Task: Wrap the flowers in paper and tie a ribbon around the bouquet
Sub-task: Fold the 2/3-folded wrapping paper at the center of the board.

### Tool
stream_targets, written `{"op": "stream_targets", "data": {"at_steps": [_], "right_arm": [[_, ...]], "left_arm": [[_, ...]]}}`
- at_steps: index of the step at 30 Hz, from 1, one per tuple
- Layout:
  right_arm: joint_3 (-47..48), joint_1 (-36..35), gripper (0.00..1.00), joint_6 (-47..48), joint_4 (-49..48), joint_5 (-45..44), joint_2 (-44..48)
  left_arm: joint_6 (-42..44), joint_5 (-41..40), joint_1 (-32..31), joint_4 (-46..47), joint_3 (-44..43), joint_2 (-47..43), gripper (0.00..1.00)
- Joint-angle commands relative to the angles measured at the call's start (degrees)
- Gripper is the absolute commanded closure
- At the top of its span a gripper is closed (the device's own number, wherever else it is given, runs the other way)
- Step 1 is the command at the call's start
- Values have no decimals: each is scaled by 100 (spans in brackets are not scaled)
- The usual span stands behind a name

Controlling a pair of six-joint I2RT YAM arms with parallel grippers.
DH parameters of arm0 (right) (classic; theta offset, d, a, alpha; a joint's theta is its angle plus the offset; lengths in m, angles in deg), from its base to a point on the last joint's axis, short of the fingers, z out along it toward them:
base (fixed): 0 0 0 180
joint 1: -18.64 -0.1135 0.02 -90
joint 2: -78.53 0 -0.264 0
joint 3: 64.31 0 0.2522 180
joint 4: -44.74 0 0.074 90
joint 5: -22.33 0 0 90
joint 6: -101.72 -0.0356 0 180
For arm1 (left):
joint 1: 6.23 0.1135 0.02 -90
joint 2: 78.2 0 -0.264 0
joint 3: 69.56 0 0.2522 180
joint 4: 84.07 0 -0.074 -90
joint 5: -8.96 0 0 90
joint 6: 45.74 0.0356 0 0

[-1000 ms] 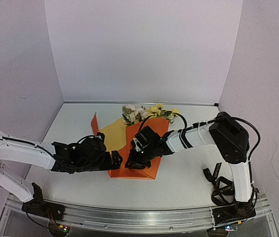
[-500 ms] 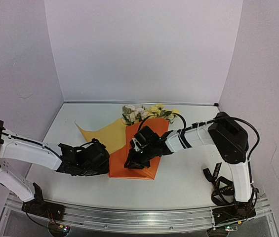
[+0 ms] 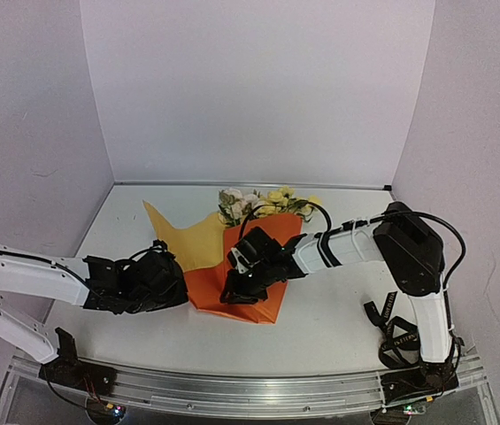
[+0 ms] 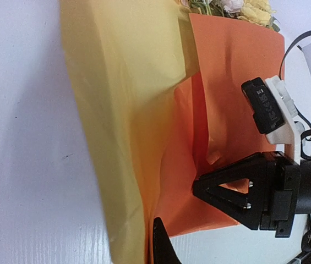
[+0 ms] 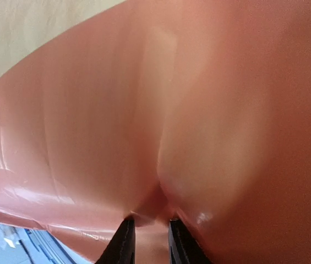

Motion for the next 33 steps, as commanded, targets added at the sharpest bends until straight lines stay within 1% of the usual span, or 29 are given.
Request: {"op": "stream_targets", "data": {"at_steps": [1, 4, 6, 11, 13, 17, 21, 33], "right_arm": [[13, -192, 71, 460, 762, -428, -188], [18, -217, 64, 565, 821, -454, -99], [8, -229, 61, 634, 844, -446, 24], [-10, -327, 59, 1038, 1021, -447, 477], [-22, -425, 61, 1255, 1115, -495, 630], [7, -566, 73, 1364, 1182, -518, 738], [259, -635, 83, 1229, 1170, -414, 535], [1047, -662, 85, 608, 1039, -197, -364]], "left_arm": [[191, -94, -20, -61, -285, -39, 100], [165, -55, -21, -73, -304, 58, 100], [103, -57, -21, -145, -315, 143, 100], [-182, -187, -10, -519, -419, 299, 100], [-307, -232, -2, -678, -454, 343, 100], [-349, -183, 5, -618, -406, 310, 100], [-320, -112, 4, -531, -378, 317, 100], [-233, 0, 2, -393, -309, 269, 100]]}}
